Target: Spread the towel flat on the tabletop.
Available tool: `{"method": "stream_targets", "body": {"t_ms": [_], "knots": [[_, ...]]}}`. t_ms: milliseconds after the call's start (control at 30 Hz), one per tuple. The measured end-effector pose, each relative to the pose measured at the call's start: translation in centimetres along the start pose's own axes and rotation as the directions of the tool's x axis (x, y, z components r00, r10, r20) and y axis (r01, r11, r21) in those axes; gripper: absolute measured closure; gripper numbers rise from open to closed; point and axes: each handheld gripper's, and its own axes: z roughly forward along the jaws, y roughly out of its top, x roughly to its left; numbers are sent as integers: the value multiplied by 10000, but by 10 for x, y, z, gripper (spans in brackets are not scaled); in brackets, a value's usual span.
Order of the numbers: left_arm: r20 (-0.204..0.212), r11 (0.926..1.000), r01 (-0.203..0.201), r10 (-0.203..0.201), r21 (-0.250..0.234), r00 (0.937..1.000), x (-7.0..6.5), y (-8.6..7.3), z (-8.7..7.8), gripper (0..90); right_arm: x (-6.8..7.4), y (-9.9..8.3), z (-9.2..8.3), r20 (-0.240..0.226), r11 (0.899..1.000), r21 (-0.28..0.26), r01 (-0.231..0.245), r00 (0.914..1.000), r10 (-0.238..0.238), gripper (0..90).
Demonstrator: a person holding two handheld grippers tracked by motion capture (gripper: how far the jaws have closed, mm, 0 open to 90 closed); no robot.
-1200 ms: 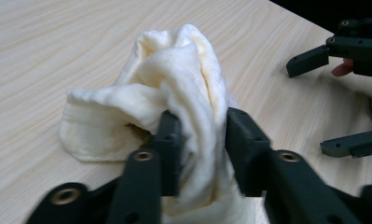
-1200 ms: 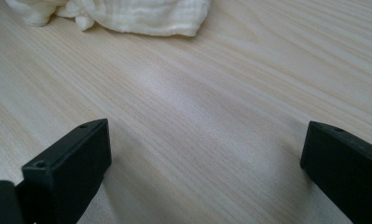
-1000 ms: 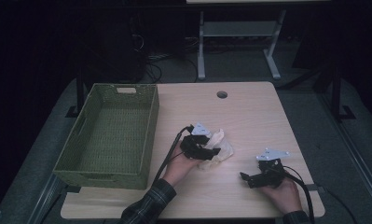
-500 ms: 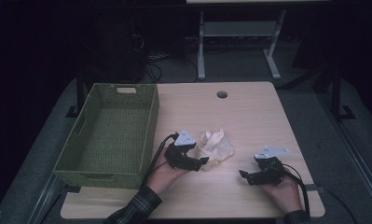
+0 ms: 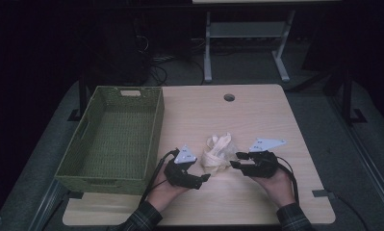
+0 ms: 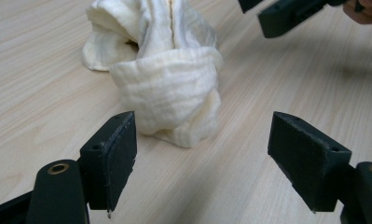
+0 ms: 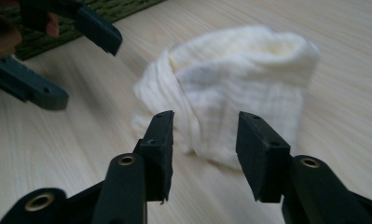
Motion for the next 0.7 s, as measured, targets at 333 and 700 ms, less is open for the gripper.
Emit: {"method": "stream_targets", "body": {"t_ms": [333, 700], "knots": [[-121, 10000, -10, 10, 0, 9999, 1, -2, -1, 234, 13, 41, 25, -648, 9977, -269, 615, 9959, -631, 636], [-207, 9996, -131, 136, 249, 9997, 4, -5, 2, 234, 14, 69, 66, -917, 9953, 329, 914, 9919, -880, 701]]}}
